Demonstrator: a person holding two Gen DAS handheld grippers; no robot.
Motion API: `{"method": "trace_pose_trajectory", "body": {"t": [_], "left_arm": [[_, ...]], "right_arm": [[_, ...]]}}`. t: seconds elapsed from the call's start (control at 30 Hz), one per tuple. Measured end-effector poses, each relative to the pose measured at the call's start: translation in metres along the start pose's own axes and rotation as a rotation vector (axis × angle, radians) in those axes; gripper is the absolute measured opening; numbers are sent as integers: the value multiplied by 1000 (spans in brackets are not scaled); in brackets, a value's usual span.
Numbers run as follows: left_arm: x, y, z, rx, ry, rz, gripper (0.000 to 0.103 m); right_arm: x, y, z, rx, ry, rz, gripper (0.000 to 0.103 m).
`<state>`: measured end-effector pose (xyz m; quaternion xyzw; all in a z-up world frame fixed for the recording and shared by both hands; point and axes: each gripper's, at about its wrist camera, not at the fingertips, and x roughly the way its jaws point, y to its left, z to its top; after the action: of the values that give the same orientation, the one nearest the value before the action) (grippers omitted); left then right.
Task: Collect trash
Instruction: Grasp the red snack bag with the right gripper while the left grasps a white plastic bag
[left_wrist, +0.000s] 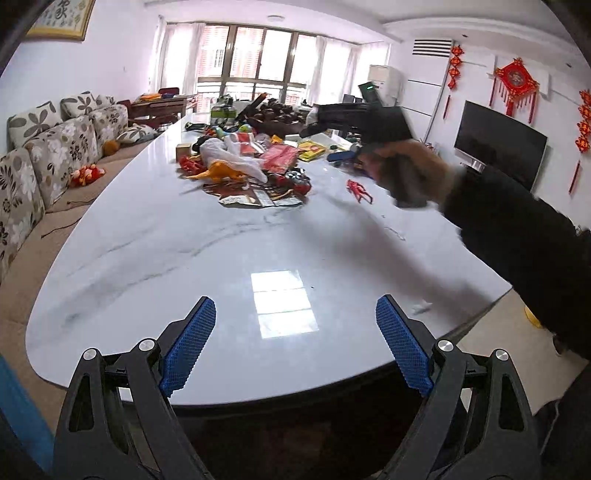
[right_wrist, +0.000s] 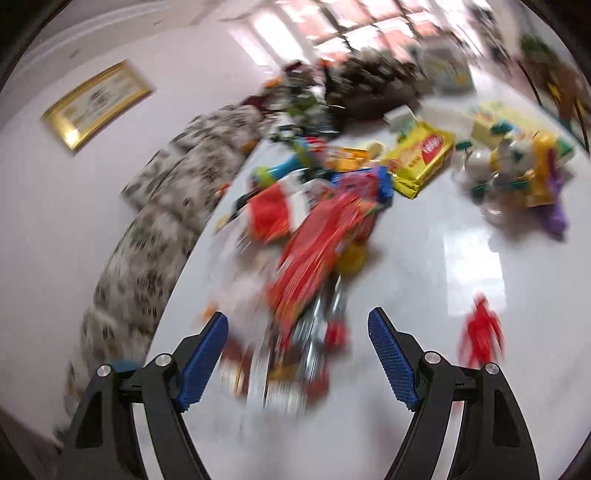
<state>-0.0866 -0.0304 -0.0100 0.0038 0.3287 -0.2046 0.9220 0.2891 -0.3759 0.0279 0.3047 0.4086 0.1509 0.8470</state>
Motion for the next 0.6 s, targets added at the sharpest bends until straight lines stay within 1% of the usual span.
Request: {"method": "trace_pose_trajectory", "body": {"t": [0.1,0.13,0.2,0.23,0.27,0.37,0.43,0.47,0.53,0.57,0.6], "left_arm": [[2,7,0,18,19,31,86],[2,11,-1,19,22,37,86],[7,16,3,9,31,34,86],[9,18,5,0,33,35,86],[8,19,4,-6,32,34,86],[9,19,6,-17,31,15,86],[10,18,3,-25,33,-7,86],[13,18,2,-32,44,-11,86],[18,17,1,-42,62,-11,86],[21,17,1,-44,68,-10,86],[23,17,3,-44,72,-3,86]], "right_arm": [[34,-14,15,82,42,11,77],[41,-15,18,95,47,27,76],[51,-14,25,122,60,77,66],[55,-11,26,131,71,102,63],[57,-7,28,126,74,108,62],[65,4,31,84,75,102,60],[76,6,35,76,88,79,60],[86,6,37,76,115,79,60],[95,4,38,78,114,64,58],[94,4,39,72,101,33,43],[92,3,38,66,93,32,13]]}}
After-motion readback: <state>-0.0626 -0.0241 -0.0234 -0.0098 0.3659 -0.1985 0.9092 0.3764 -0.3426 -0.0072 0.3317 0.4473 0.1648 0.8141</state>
